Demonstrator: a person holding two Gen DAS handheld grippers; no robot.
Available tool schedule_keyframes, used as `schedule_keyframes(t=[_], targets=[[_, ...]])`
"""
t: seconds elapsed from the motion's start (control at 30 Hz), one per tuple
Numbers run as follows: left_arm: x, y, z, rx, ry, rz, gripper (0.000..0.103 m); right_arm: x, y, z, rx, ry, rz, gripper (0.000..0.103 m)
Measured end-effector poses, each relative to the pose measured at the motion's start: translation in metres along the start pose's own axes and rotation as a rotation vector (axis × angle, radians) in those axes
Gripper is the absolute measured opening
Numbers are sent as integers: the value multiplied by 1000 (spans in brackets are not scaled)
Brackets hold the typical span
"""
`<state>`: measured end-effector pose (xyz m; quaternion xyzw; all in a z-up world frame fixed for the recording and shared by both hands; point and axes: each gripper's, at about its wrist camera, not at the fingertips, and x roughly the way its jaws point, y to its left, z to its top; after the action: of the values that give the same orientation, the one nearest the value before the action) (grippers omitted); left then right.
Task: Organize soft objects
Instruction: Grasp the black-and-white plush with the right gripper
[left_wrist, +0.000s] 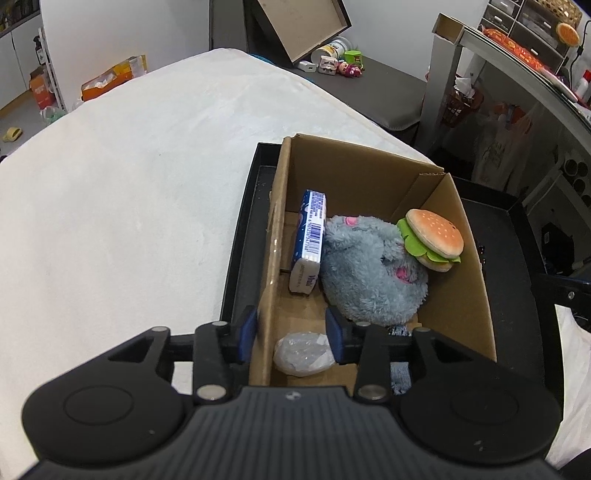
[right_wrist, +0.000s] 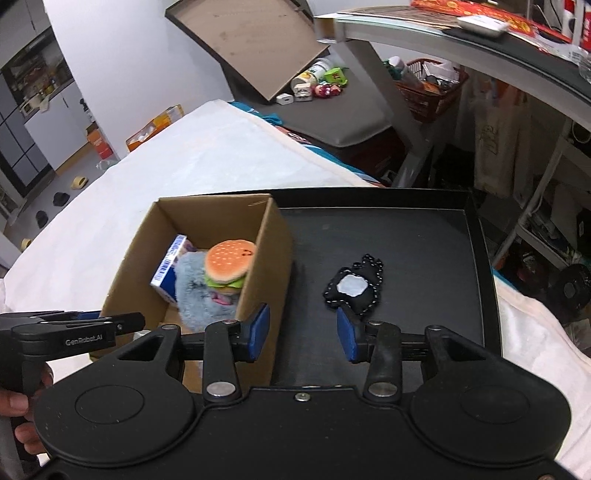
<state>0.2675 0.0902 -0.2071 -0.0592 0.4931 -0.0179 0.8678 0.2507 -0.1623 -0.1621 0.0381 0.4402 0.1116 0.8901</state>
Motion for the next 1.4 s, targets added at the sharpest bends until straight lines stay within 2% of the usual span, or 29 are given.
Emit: schedule_keyframes(t=[0.13,0.3,0.4,0.57,1.03,1.27,1.4], targets=[[2,-4,1,6,1,14,47,3,-10,-2,11,-1,-3,41],[6,-8,3,11,4,42,62,13,-22,-3,36,8,-9,41],[9,-9,4,18,6,68,67,20,-29,-2,60,9,-14,48],[17,-10,5,23,24,88,70,34,-36,-2,86,16,-25,56],[28,-10,7,25,39,112,71,70,-47,10,143,28,-38,58],[31,-9,7,22,42,114,71,89,-41,12,129,53,-50,67],[32,-7,6,24,47,111,71,97,-36,12,114,64,-61,68]])
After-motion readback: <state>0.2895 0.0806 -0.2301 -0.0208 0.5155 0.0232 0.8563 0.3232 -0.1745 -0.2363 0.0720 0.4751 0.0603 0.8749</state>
